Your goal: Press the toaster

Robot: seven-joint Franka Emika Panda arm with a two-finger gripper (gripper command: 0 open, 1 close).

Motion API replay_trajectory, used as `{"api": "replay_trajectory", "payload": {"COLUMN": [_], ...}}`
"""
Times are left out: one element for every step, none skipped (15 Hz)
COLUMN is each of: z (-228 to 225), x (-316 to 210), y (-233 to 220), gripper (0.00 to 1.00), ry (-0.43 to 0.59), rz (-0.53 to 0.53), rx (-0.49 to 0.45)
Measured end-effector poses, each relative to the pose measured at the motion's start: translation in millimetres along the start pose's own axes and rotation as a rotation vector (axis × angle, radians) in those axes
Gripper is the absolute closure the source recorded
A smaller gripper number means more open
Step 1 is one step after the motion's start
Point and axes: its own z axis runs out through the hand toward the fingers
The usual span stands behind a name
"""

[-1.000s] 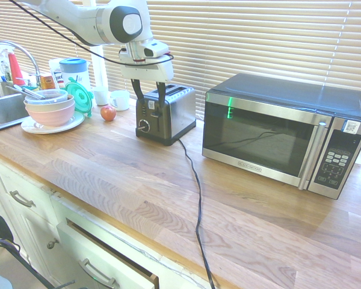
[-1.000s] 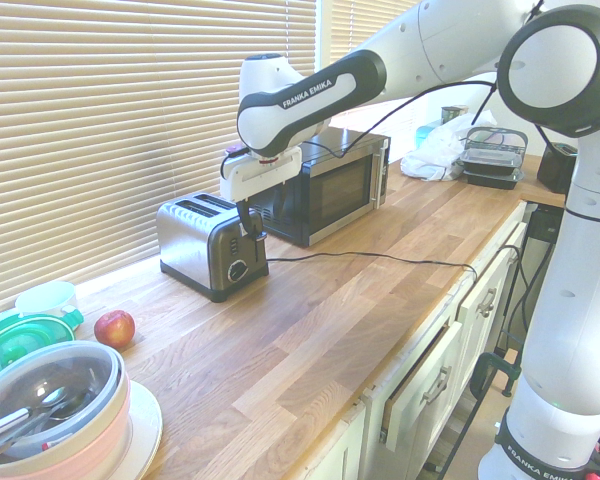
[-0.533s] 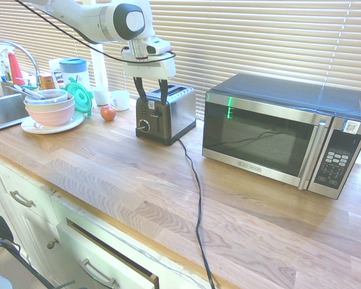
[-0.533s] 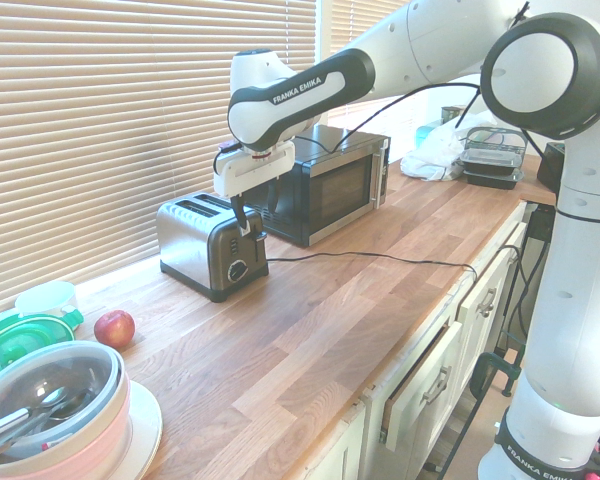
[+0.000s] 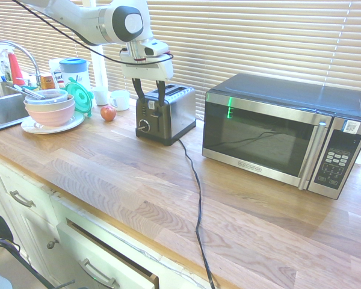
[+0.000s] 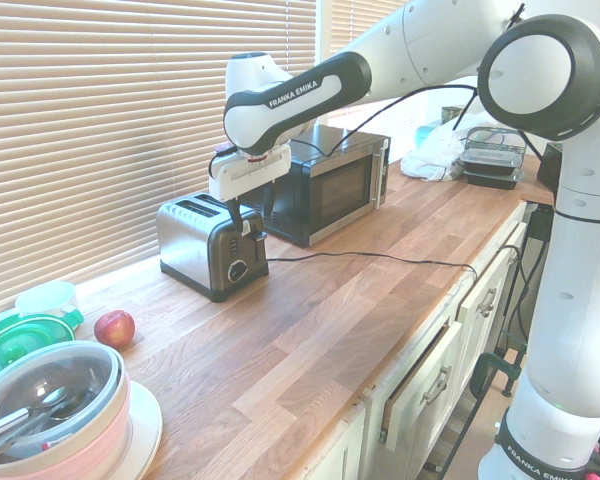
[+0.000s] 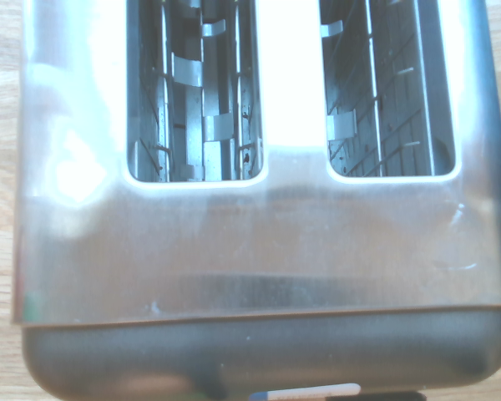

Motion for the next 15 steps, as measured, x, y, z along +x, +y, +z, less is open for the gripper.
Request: {"api": "replay_trajectory", "payload": {"z": [0,1,2,3,3,3,3,4,4,6,9,13,17,19,19], "x": [1,2,2,2,2,2,1,2,3,5,8,11,14,14,13], "y": [1,2,2,2,2,1,1,1,2,3,6,8,10,10,9], "gripper": [1.00,1.00,1.00,1.00,1.00,1.00,1.00,1.00,1.00,1.00,1.00,1.00,1.00,1.00,1.00], "ry": [0.000,-0.001,-0.002,-0.003,-0.004,-0.004,-0.004,-0.005,-0.006,-0.008,-0.010,-0.012,-0.015,-0.017,-0.018], "rz": [0.002,0.005,0.006,0.005,0.005,0.005,0.004,0.006,0.008,0.011,0.015,0.019,0.021,0.021,0.019], "rx": [-0.001,-0.002,-0.002,-0.003,-0.004,-0.004,-0.004,-0.003,-0.004,-0.006,-0.008,-0.010,-0.010,-0.011,-0.010]}}
